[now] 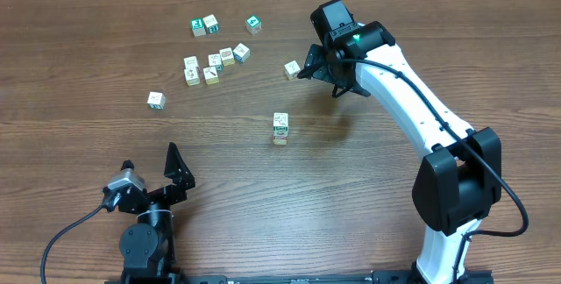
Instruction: Form a tower
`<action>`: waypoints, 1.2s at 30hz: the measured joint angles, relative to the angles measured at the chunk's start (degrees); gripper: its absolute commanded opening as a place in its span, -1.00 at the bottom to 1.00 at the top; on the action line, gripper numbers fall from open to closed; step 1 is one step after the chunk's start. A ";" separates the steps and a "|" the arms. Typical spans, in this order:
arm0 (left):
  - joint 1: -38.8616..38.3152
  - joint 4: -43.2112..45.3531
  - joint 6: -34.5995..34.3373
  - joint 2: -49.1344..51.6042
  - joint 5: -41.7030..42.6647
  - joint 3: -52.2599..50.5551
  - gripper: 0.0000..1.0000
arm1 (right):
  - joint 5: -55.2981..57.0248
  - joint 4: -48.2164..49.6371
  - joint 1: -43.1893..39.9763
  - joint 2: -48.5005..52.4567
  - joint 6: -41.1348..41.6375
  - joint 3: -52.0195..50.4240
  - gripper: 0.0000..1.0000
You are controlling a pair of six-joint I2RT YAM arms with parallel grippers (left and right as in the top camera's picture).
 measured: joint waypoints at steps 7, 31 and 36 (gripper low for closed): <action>0.00 0.00 1.60 0.00 0.15 0.00 0.99 | 0.02 0.02 0.00 0.00 0.00 0.00 1.00; 0.00 0.00 1.66 0.00 0.15 0.00 0.99 | 0.00 0.00 0.00 0.00 0.00 0.00 1.00; 0.00 0.00 1.66 0.00 0.15 0.00 0.99 | 0.00 0.00 0.00 0.00 -0.02 0.00 1.00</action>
